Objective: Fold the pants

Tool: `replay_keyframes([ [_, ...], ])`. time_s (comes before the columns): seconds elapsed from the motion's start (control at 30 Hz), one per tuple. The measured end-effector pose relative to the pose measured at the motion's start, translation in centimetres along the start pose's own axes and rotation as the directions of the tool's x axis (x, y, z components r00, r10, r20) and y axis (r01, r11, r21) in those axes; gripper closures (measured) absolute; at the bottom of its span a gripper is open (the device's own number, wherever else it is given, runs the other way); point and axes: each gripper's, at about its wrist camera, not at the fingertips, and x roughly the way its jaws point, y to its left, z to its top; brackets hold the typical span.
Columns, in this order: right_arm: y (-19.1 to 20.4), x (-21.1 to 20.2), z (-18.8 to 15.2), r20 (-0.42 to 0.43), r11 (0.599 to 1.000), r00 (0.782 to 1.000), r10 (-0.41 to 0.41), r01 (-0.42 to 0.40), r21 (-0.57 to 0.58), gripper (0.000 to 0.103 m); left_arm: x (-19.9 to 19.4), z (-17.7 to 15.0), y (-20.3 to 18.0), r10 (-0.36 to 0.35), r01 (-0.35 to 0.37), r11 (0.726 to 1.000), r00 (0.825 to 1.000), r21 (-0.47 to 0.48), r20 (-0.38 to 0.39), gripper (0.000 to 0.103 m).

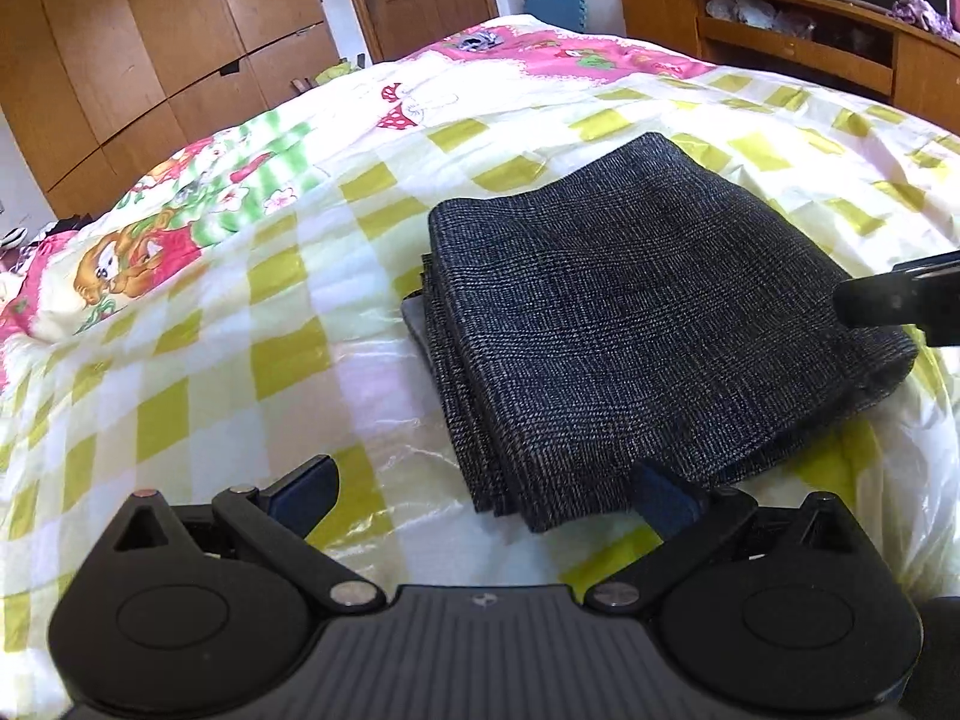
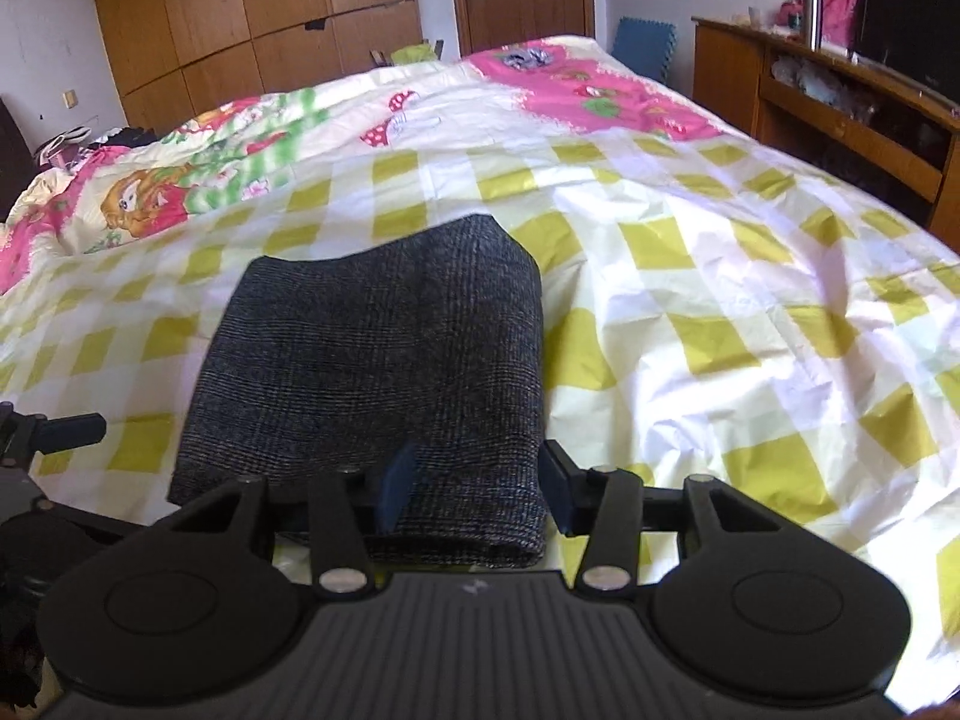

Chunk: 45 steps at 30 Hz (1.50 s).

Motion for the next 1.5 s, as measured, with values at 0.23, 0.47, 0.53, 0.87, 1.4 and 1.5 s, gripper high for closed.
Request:
replay_keyframes([
  [0.23, 3.1, -3.4, -2.3, 0.041, 0.999, 0.998, 0.038, -0.039, 0.016, 0.056, -3.3, -1.0, 0.9, -0.005, 0.008, 0.999, 0.999, -0.051, 0.053, 0.0],
  [0.47, 5.3, -4.3, -3.2, 0.063, 0.999, 0.997, 0.045, -0.045, 0.001, 0.056, -5.1, -2.2, 1.3, 0.002, 0.003, 0.998, 0.998, -0.066, 0.07, 0.0],
  [0.53, 5.6, -4.5, -3.6, 0.065, 0.999, 0.997, 0.046, -0.046, 0.001, 0.056, -5.7, -2.5, 1.3, 0.005, 0.0, 0.998, 0.997, -0.069, 0.076, 0.0],
  [0.87, 5.3, -4.7, -5.5, 0.039, 0.999, 0.999, 0.029, -0.03, 0.023, 0.056, -6.8, -3.9, 1.8, 0.005, 0.002, 0.996, 0.997, -0.092, 0.071, 0.0],
  [1.4, 5.8, -4.7, -6.8, 0.008, 0.999, 1.0, 0.016, -0.016, 0.03, 0.056, -8.0, -5.1, 2.2, -0.005, 0.014, 0.992, 0.998, -0.122, 0.068, 0.0],
  [1.5, 5.9, -4.7, -6.8, 0.007, 1.0, 1.0, 0.015, -0.015, 0.027, 0.056, -8.0, -5.1, 2.3, -0.004, 0.012, 0.992, 0.998, -0.124, 0.067, 0.0],
])
